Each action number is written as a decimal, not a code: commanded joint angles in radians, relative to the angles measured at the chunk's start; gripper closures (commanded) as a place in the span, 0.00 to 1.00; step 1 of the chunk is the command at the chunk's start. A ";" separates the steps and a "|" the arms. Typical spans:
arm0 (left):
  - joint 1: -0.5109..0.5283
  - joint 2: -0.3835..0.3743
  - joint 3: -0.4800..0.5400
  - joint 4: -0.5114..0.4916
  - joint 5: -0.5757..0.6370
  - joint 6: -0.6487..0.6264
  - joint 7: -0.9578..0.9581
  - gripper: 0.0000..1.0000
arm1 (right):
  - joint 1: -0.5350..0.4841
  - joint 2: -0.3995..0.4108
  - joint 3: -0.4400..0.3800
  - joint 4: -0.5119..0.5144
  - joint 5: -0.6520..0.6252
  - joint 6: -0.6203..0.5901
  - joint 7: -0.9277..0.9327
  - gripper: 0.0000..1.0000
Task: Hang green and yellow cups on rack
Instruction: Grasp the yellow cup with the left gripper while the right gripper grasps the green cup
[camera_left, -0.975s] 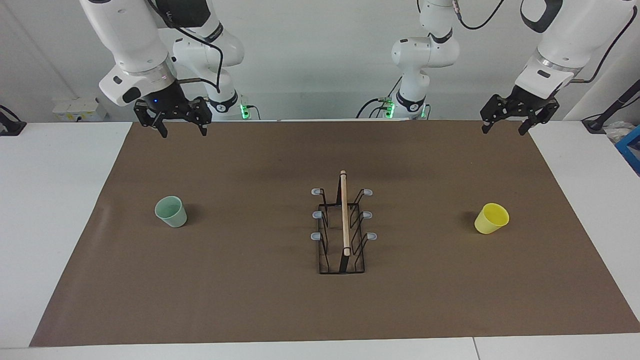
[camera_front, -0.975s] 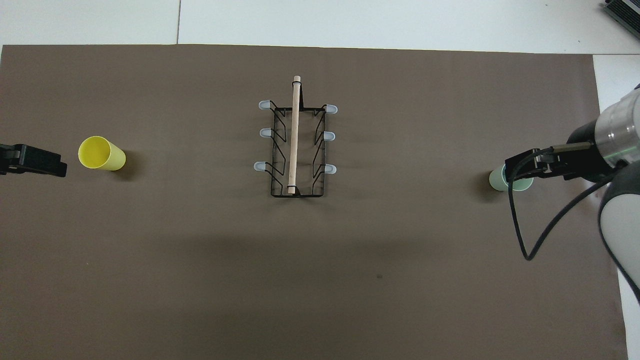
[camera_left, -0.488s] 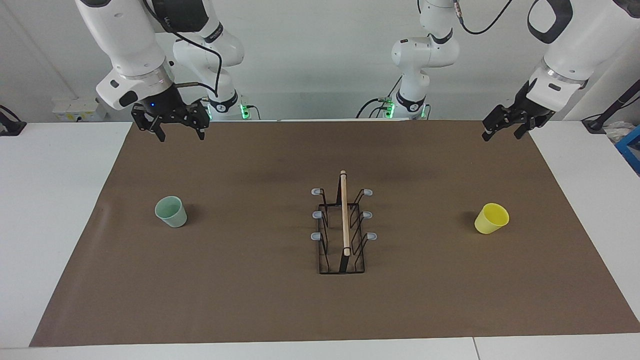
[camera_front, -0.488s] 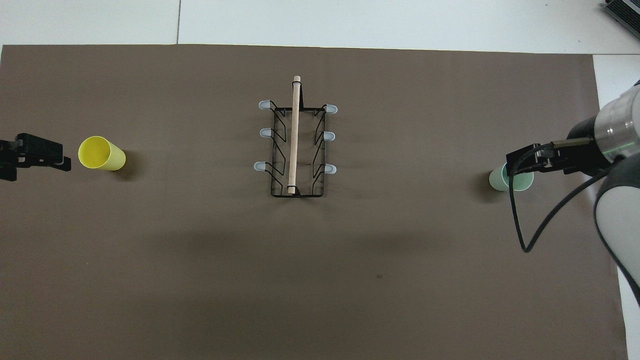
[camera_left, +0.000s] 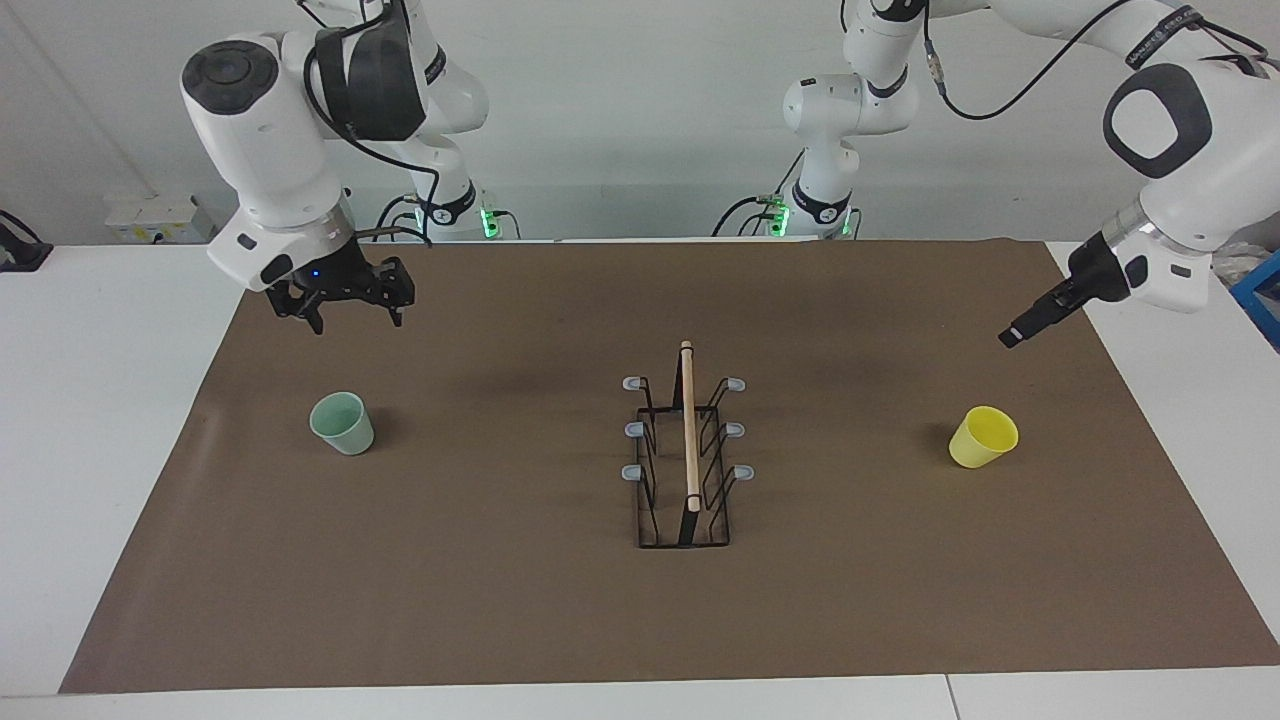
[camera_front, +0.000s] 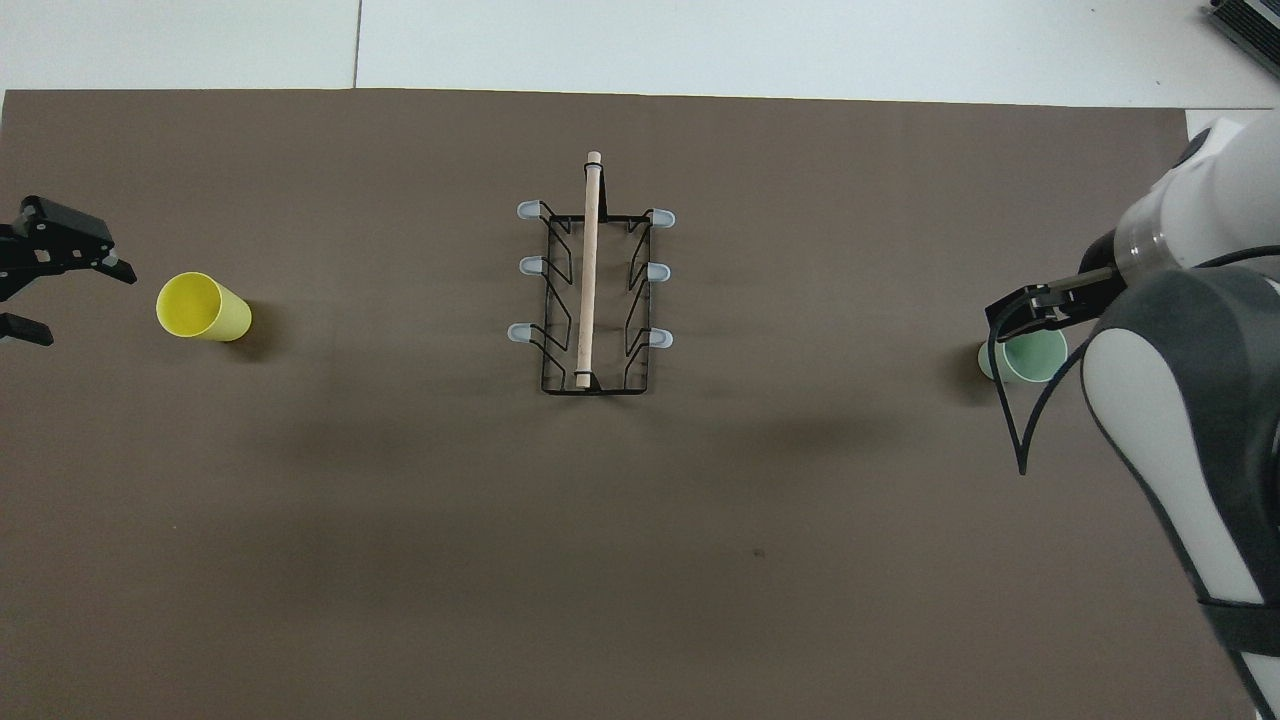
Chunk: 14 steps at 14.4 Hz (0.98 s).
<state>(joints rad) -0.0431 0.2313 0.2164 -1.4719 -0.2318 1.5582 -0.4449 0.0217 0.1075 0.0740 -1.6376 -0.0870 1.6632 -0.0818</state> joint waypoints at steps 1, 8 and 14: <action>-0.011 0.133 0.076 0.132 -0.085 -0.020 -0.203 0.00 | 0.007 0.072 0.015 0.010 -0.083 0.023 -0.071 0.00; 0.020 0.368 0.236 0.272 -0.363 0.017 -0.465 0.00 | 0.073 0.130 0.017 -0.030 -0.287 0.021 -0.370 0.00; 0.081 0.441 0.233 0.233 -0.480 0.186 -0.485 0.00 | 0.099 0.089 0.017 -0.200 -0.605 0.021 -0.766 0.00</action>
<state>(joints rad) 0.0409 0.6475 0.4449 -1.2475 -0.6817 1.6981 -0.8897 0.1166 0.2293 0.0853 -1.7654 -0.6194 1.6668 -0.7891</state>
